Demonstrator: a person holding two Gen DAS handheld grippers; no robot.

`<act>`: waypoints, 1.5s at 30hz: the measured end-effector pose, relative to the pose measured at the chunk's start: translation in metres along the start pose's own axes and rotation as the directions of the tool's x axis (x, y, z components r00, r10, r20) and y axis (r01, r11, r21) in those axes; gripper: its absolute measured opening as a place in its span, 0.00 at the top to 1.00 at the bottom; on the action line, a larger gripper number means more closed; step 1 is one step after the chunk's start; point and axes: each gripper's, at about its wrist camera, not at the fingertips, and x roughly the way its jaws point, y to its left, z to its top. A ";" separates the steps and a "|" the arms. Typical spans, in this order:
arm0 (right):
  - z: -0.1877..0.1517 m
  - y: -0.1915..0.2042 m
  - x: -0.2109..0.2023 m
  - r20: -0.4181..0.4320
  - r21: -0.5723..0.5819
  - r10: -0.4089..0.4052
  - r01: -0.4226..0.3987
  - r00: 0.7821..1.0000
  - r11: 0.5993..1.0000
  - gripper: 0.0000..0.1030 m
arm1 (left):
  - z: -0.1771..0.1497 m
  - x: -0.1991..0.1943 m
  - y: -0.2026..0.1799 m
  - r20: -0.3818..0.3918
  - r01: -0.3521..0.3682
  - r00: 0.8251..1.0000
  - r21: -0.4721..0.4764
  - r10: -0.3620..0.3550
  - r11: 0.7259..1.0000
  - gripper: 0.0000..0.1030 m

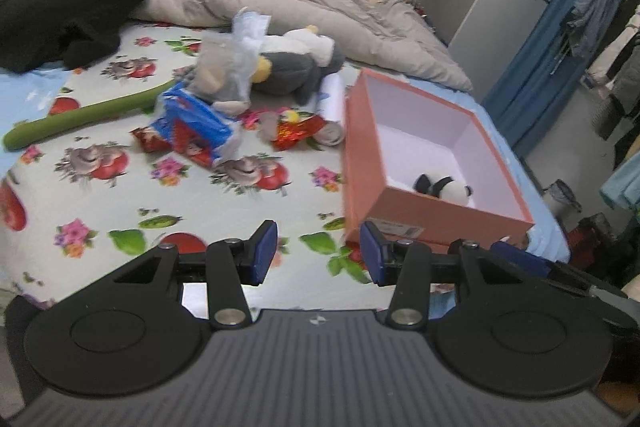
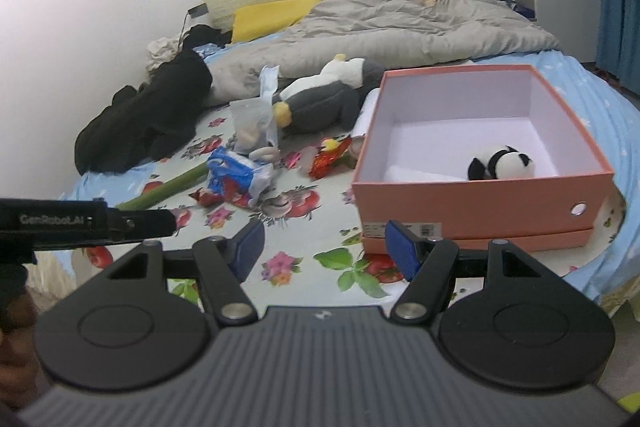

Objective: Organize soft objects
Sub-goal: 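Withdraw both open tools from the box toward the remaining items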

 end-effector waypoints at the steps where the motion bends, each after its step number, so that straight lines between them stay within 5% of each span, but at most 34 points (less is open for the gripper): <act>1: -0.001 0.002 0.002 0.003 -0.007 0.004 -0.004 1.000 1.000 0.33 | -0.001 -0.001 0.004 0.003 -0.011 1.000 -0.002 0.011 1.000 0.50; 14: -0.017 0.020 0.036 -0.018 -0.064 0.033 -0.034 0.999 0.997 0.33 | -0.011 0.019 0.040 -0.026 -0.066 0.998 -0.059 0.065 0.996 0.50; 39: 0.012 0.028 0.125 -0.057 -0.062 0.018 -0.021 0.998 0.998 0.33 | 0.050 0.104 0.082 -0.092 -0.106 0.991 -0.114 0.096 0.988 0.45; 45: 0.017 0.030 0.145 -0.077 -0.078 0.012 -0.018 0.997 0.997 0.41 | 0.059 0.130 0.093 -0.118 -0.108 0.989 -0.138 0.092 0.985 0.44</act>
